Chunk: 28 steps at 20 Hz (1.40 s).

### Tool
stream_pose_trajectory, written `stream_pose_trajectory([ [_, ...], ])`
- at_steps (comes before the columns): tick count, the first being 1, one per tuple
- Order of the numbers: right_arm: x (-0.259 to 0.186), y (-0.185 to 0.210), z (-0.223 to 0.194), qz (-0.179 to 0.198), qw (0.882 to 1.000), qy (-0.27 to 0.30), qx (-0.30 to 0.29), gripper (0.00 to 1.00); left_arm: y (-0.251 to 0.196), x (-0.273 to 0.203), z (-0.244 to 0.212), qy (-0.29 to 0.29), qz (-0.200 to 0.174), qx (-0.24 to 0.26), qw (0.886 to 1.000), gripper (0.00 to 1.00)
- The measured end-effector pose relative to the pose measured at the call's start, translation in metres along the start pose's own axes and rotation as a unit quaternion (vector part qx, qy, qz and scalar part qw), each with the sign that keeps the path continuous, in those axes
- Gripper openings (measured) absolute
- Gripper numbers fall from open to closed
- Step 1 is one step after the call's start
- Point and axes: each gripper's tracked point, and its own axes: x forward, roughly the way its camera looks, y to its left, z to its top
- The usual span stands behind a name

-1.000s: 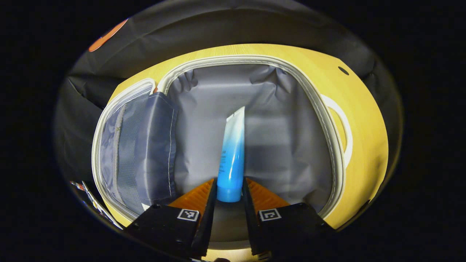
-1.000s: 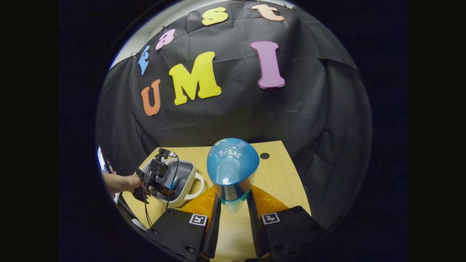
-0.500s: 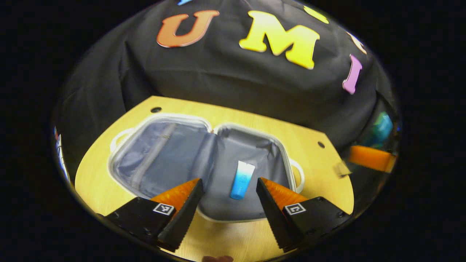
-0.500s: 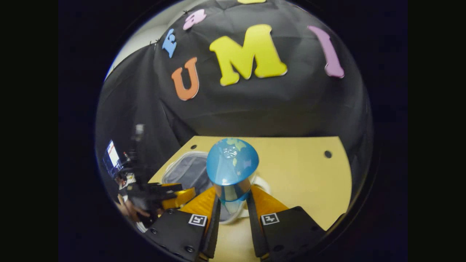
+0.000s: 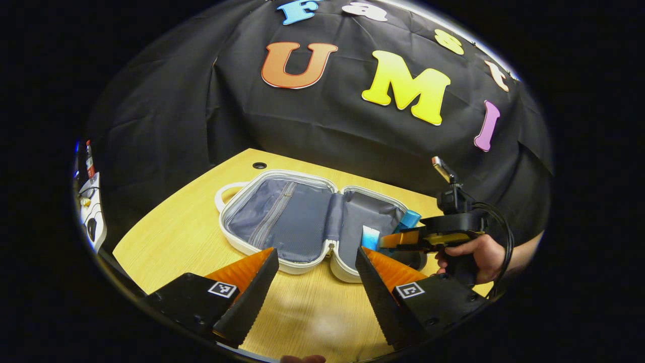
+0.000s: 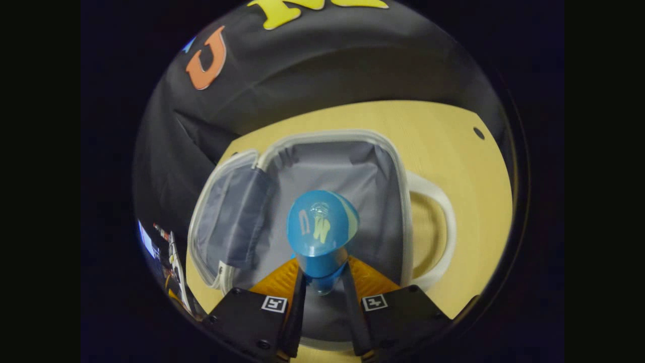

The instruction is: First open the suitcase, pack the skin care products into it, and then close the suitcase.

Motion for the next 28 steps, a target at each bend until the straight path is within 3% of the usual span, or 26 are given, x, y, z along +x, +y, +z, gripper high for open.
stream_pose_trajectory([
  [4, 0.007, -0.003, 0.008, -0.021, 1.0, 0.011, 0.011, 0.32, 0.006, 0.001, 0.009, -0.007, -0.005, 0.008, 1.0, 0.98],
  [12, 0.026, -0.013, 0.001, -0.067, 0.995, 0.053, 0.048, 0.35, 0.013, 0.003, 0.03, -0.018, -0.007, -0.015, 1.0, 0.98],
  [15, 0.029, -0.014, 0.001, -0.08, 0.995, 0.061, 0.028, 0.32, 0.017, 0.001, 0.03, -0.017, -0.006, -0.026, 1.0, 0.98],
  [21, 0.024, -0.014, -0.003, -0.085, 0.994, 0.066, 0.006, 0.41, 0.033, 0.001, 0.026, -0.012, 0.01, -0.031, 0.999, 0.98],
  [22, 0.02, -0.014, -0.002, -0.086, 0.994, 0.063, 0.003, 0.37, 0.036, 0.001, 0.027, -0.013, 0.012, -0.029, 0.999, 0.98],
  [23, 0.014, -0.014, 0.0, -0.084, 0.995, 0.056, -0.002, 0.43, 0.039, 0.002, 0.029, -0.015, 0.015, -0.027, 0.999, 0.98],
  [24, 0.008, -0.013, 0.002, -0.08, 0.996, 0.049, -0.012, 0.41, 0.042, 0.001, 0.031, -0.017, 0.017, -0.026, 0.999, 0.98],
  [25, -0.001, -0.009, 0.005, -0.072, 0.996, 0.041, -0.025, 0.5, 0.047, 0.002, 0.033, -0.019, 0.021, -0.024, 0.999, 0.98],
  [28, -0.034, -0.003, 0.014, -0.049, 0.996, 0.001, -0.069, 0.62, 0.063, 0.001, 0.046, -0.029, 0.032, -0.02, 0.999, 0.98],
])
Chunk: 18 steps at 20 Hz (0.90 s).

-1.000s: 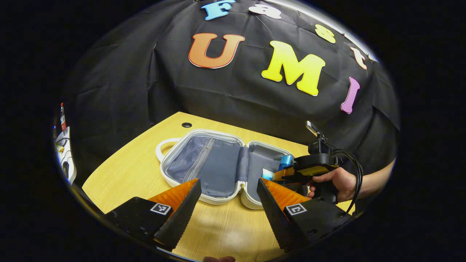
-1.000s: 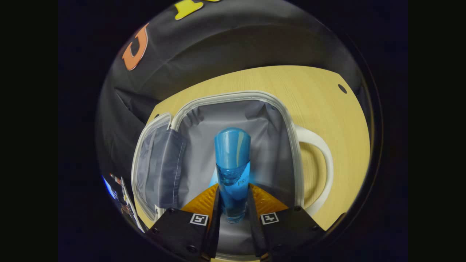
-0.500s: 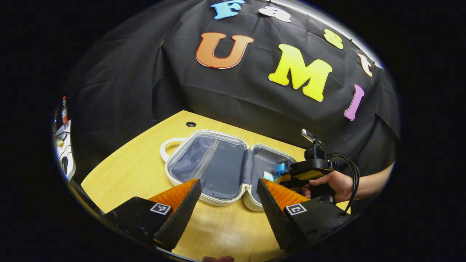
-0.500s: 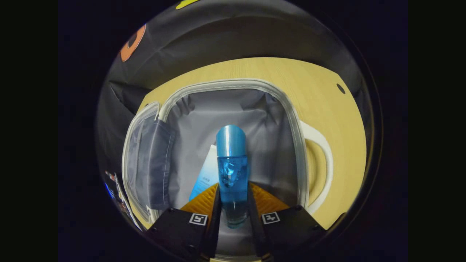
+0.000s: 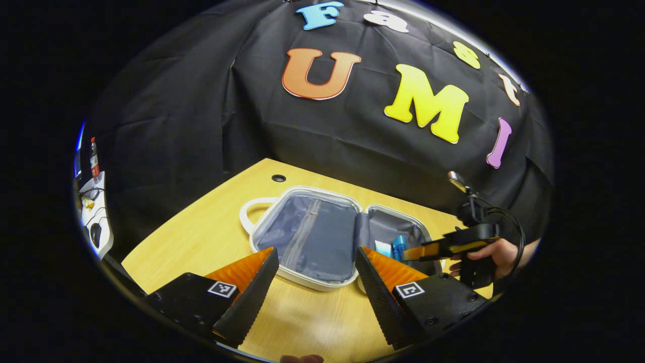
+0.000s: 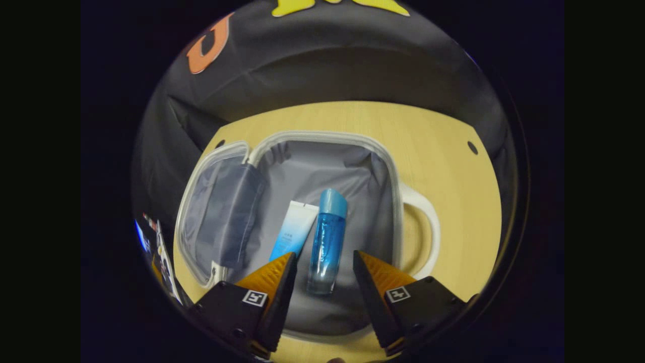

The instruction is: First open the suitcase, pack the skin care products into it, and then close the suitcase.

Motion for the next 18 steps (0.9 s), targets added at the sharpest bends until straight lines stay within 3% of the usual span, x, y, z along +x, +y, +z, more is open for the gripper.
stream_pose_trajectory([
  [1, -0.013, -0.001, 0.004, 0.005, 1.0, -0.019, -0.015, 0.7, 0.006, 0.001, 0.004, -0.005, 0.004, 0.002, 1.0, 0.98],
  [5, -0.074, 0.004, 0.015, 0.034, 0.992, -0.096, -0.071, 0.76, 0.028, 0.004, 0.025, -0.021, 0.016, 0.007, 1.0, 0.98],
  [7, -0.108, 0.009, 0.024, 0.048, 0.983, -0.144, -0.101, 0.76, 0.037, 0.005, 0.035, -0.03, 0.022, 0.002, 0.999, 0.98],
  [8, -0.125, 0.01, 0.03, 0.054, 0.977, -0.171, -0.117, 0.81, 0.041, 0.006, 0.039, -0.033, 0.024, -0.002, 0.999, 0.98],
  [9, -0.143, 0.012, 0.034, 0.06, 0.971, -0.194, -0.127, 0.77, 0.046, 0.009, 0.041, -0.034, 0.026, -0.003, 0.999, 0.98],
  [11, -0.175, 0.016, 0.031, 0.075, 0.964, -0.216, -0.138, 0.81, 0.062, 0.019, 0.042, -0.034, 0.026, -0.004, 0.999, 0.98],
  [15, -0.215, 0.01, 0.033, 0.082, 0.955, -0.238, -0.158, 0.77, 0.085, 0.065, 0.041, -0.014, -0.026, -0.063, 0.998, 0.98],
  [18, -0.232, -0.007, 0.04, 0.064, 0.951, -0.256, -0.164, 0.81, 0.133, 0.112, 0.027, 0.02, -0.026, -0.13, 0.991, 0.97],
])
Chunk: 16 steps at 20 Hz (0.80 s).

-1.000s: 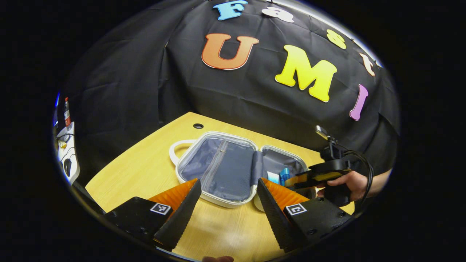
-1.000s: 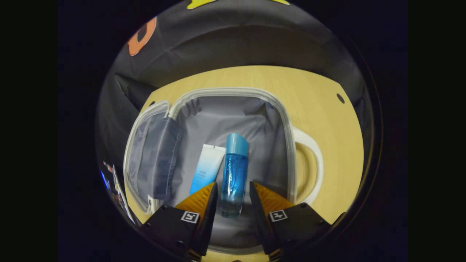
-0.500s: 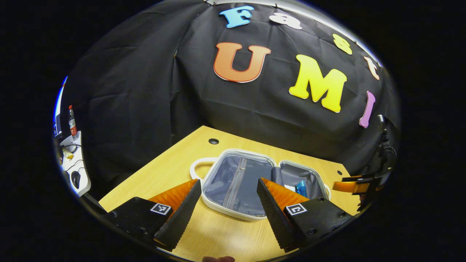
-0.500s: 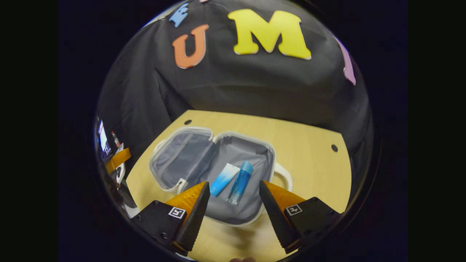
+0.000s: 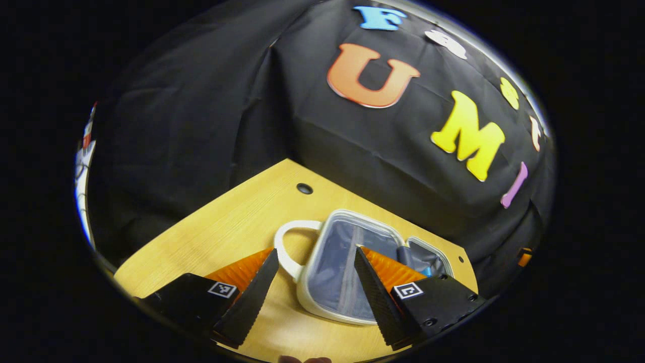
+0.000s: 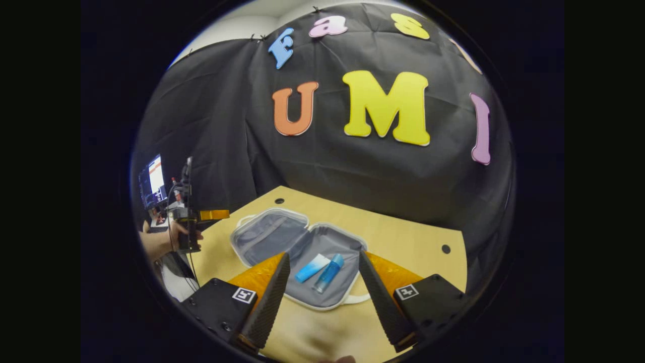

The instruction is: First open the suitcase, pack the skin care products into it, and then close the suitcase.

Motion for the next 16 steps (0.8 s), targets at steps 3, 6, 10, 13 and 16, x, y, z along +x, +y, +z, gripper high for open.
stream_pose_trajectory([
  [3, -0.007, -0.019, -0.007, -0.029, 0.999, 0.01, -0.042, 0.82, 0.038, 0.038, -0.015, 0.046, 0.018, -0.058, 0.997, 0.97],
  [6, -0.008, -0.009, -0.012, -0.025, 0.997, 0.021, -0.066, 0.82, 0.045, 0.068, -0.023, 0.073, 0.006, -0.09, 0.993, 0.96],
  [10, -0.005, -0.006, -0.006, -0.019, 0.997, 0.019, -0.076, 0.8, 0.044, 0.095, -0.04, 0.106, 0.011, -0.113, 0.988, 0.82],
  [13, -0.004, -0.009, -0.004, -0.021, 0.997, 0.017, -0.069, 0.78, 0.046, 0.103, -0.041, 0.112, 0.029, -0.125, 0.985, 0.72],
  [16, -0.005, -0.017, -0.007, -0.026, 0.998, 0.019, -0.05, 0.78, 0.043, 0.104, -0.035, 0.112, 0.039, -0.153, 0.981, 0.28],
])
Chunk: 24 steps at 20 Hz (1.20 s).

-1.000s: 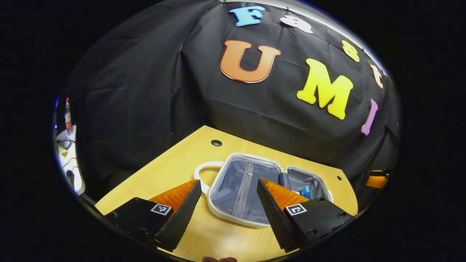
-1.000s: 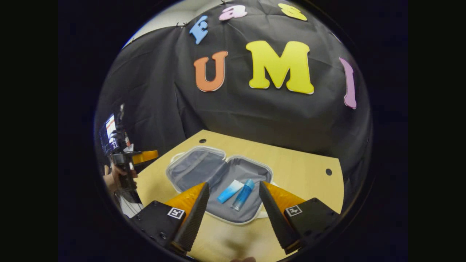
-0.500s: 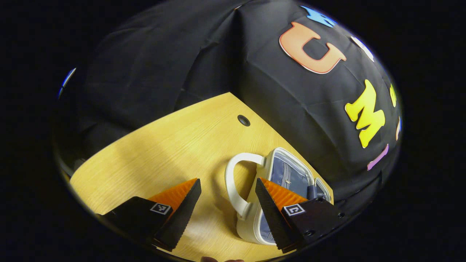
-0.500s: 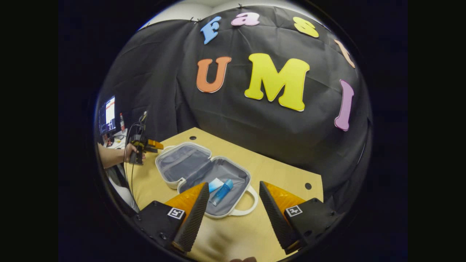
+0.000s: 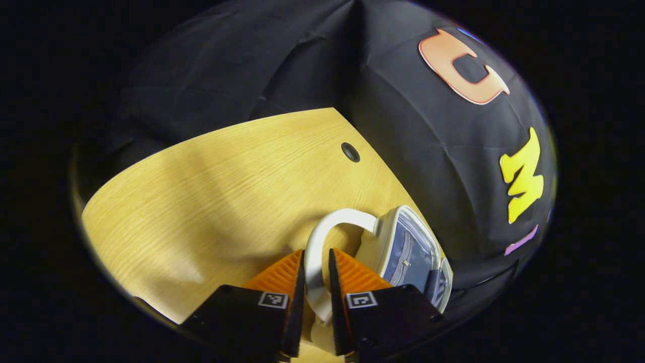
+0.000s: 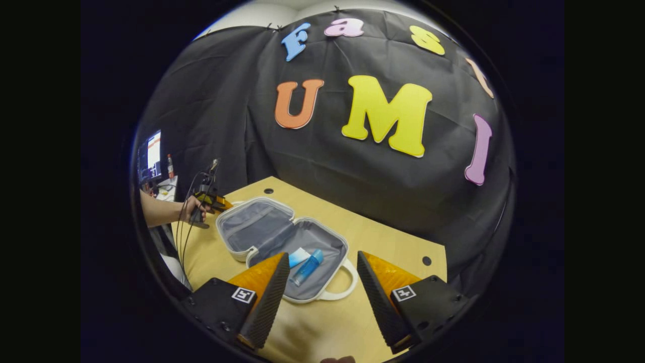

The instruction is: First open the suitcase, pack the skin care products into it, and then close the suitcase.

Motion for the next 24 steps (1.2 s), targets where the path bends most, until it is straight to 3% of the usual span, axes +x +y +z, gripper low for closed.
stream_pose_trajectory([
  [2, -0.004, -0.008, 0.002, -0.006, 1.0, -0.004, 0.01, 0.8, -0.01, -0.007, 0.004, -0.004, -0.01, -0.015, 1.0, 0.14],
  [4, -0.01, -0.017, 0.005, -0.013, 1.0, -0.015, 0.02, 0.8, -0.024, -0.024, 0.013, -0.027, -0.008, 0.004, 1.0, 0.1],
  [11, -0.041, -0.052, 0.015, -0.034, 0.996, -0.054, 0.062, 0.8, -0.158, -0.119, 0.047, -0.129, -0.049, 0.128, 0.982, 0.07],
  [17, -0.084, -0.097, 0.003, -0.065, 0.992, -0.074, 0.083, 0.8, -0.276, -0.173, -0.006, -0.174, -0.057, 0.235, 0.955, 0.07],
  [24, -0.128, -0.159, -0.018, -0.121, 0.983, -0.082, 0.109, 0.8, -0.367, -0.176, -0.094, -0.177, -0.067, 0.327, 0.926, 0.06],
])
